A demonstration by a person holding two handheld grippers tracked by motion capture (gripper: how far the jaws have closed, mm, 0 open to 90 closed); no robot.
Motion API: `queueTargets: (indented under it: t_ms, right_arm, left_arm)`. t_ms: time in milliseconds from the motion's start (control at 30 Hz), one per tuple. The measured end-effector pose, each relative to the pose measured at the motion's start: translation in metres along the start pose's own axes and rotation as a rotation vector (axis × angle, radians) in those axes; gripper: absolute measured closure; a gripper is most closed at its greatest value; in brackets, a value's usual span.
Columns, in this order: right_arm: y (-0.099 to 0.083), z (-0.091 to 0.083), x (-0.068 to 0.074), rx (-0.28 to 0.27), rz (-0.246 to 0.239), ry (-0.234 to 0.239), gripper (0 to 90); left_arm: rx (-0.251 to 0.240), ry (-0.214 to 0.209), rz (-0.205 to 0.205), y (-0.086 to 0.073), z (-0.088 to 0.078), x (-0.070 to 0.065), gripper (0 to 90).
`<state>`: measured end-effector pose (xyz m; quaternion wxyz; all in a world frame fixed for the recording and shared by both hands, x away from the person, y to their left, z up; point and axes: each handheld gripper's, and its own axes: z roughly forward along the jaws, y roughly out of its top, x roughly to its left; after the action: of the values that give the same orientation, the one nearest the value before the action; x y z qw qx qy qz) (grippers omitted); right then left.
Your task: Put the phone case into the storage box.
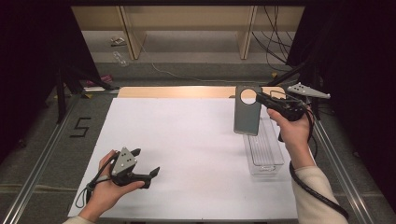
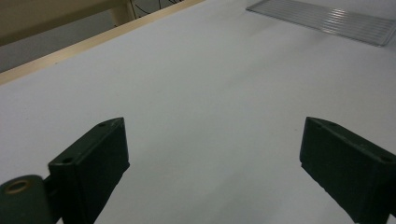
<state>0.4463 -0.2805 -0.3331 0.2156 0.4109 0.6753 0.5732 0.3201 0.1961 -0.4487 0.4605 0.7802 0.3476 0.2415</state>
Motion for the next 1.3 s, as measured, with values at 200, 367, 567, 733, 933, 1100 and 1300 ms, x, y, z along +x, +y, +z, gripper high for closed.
queueTargets:
  t_ms: [200, 367, 567, 733, 933, 1100, 1300]
  right_arm:
    - [0.001, -0.002, -0.003, -0.006, 0.004, -0.006, 82.3]
    - [0.001, -0.002, -0.004, -0.008, 0.004, -0.008, 82.3]
    - [0.001, -0.004, -0.006, -0.011, 0.010, -0.014, 82.2]
    - [0.001, -0.004, -0.008, -0.013, 0.013, -0.020, 82.3]
    - [0.001, -0.006, -0.010, -0.015, 0.017, -0.027, 82.3]
    - [0.001, -0.007, -0.012, -0.018, 0.019, -0.034, 82.3]
    - [0.001, -0.008, -0.014, -0.021, 0.021, -0.039, 82.3]
  left_arm:
    - [0.000, 0.002, 0.001, 0.000, 0.000, 0.000, 7.6]
    - [-0.001, 0.002, 0.001, 0.000, -0.001, 0.000, 7.6]
    - [-0.001, 0.003, 0.001, 0.000, -0.001, 0.000, 7.7]
    - [-0.002, 0.002, 0.000, 0.000, -0.001, 0.000, 7.8]
    - [-0.005, 0.004, -0.003, 0.000, -0.001, 0.000, 7.9]
    - [-0.004, 0.003, -0.003, 0.000, -0.001, 0.000, 7.9]
    - [-0.005, 0.004, -0.003, 0.000, -0.001, 0.001, 8.0]
